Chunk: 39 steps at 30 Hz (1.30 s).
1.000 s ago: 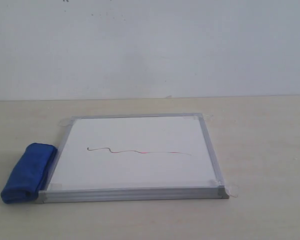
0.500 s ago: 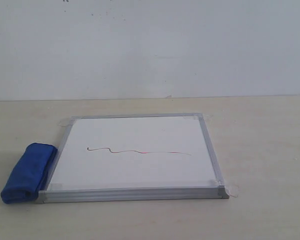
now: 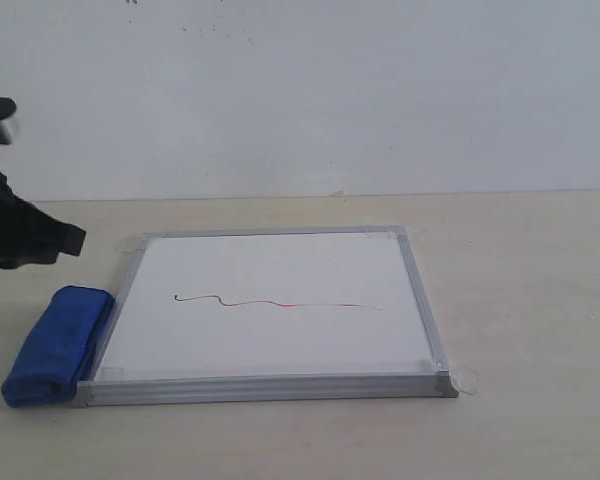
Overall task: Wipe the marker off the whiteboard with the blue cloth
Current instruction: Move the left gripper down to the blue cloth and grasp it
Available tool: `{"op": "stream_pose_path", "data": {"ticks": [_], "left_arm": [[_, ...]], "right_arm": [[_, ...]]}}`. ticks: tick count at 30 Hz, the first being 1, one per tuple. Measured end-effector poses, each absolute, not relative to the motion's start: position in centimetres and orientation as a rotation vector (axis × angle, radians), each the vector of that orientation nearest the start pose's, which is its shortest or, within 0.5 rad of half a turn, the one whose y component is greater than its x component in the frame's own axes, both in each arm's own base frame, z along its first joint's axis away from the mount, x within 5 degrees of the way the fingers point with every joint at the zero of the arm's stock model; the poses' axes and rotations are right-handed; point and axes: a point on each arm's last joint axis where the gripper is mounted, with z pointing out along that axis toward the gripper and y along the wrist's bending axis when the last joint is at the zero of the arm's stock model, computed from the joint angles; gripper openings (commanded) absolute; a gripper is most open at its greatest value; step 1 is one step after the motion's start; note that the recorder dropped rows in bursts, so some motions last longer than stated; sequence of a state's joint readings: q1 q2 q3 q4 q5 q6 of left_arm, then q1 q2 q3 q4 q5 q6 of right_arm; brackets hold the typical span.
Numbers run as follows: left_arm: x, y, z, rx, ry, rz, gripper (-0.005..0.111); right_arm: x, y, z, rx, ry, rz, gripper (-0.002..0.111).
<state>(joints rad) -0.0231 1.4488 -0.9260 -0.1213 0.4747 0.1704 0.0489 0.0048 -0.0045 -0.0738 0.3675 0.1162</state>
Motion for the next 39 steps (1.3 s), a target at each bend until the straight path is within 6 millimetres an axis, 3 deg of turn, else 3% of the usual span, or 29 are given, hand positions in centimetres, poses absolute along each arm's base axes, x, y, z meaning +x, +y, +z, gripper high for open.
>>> {"op": "stream_pose_path", "data": {"ticks": [5, 7, 20, 27, 34, 39], "left_arm": [[31.1, -1.1, 22.1, 0.086, 2.539, -0.06, 0.061], [31.5, -0.9, 21.4, 0.044, 2.549, -0.066, 0.07], [32.7, -0.2, 17.7, 0.053, 2.632, -0.005, 0.073], [32.8, 1.8, 16.8, -0.027, 2.661, 0.032, 0.073], [33.3, 2.1, 15.2, -0.022, 2.68, 0.044, 0.088], [33.5, 2.2, 14.2, 0.001, 2.695, 0.057, 0.089]], "right_arm": [[5.3, 0.0, 18.1, 0.017, 1.851, 0.043, 0.0], [5.3, 0.0, 18.1, 0.017, 1.851, 0.043, 0.0], [5.3, 0.0, 18.1, 0.017, 1.851, 0.043, 0.0], [5.3, 0.0, 18.1, 0.017, 1.851, 0.043, 0.0], [5.3, 0.0, 18.1, 0.017, 1.851, 0.043, 0.0], [5.3, 0.0, 18.1, 0.017, 1.851, 0.043, 0.0]]}}
